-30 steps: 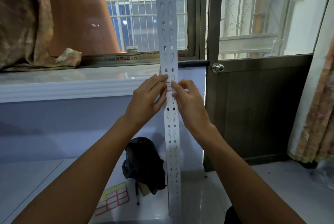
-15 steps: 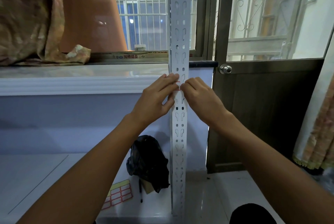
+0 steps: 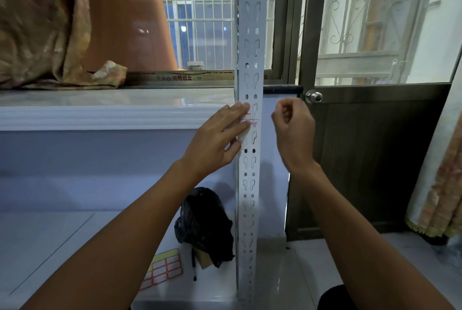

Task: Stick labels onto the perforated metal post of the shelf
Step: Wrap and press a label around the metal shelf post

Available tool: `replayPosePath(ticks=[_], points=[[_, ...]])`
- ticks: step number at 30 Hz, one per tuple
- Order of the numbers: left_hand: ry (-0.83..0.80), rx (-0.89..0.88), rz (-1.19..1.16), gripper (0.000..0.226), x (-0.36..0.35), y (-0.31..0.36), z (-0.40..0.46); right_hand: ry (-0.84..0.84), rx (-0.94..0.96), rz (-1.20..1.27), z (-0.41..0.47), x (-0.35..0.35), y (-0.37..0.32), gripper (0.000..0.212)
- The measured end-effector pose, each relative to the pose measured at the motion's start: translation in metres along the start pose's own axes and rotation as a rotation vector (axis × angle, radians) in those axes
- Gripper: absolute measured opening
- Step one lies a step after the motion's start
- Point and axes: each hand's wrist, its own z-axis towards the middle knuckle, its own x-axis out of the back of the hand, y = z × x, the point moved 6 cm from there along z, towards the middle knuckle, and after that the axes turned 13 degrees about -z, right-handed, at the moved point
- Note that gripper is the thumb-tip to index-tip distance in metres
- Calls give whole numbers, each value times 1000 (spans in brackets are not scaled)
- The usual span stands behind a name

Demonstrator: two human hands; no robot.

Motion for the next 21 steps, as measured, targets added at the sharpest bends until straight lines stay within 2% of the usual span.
replayPosePath(ticks=[4, 7, 10, 15, 21], points=[[31, 18, -33, 31, 0, 2, 1, -94, 206, -35, -7, 4, -11, 4], [48, 40, -56, 28, 1, 4, 1, -140, 231, -1, -16, -1, -14, 3], [62, 77, -88, 28, 5, 5, 3, -106, 246, -4, -20, 1, -13, 10], [89, 110, -113, 31, 5, 8, 4, -164, 445, -139, -27, -4, -20, 20], [78, 109, -103, 37, 3, 6, 3, -158, 561, -298, -23, -9, -30, 19]])
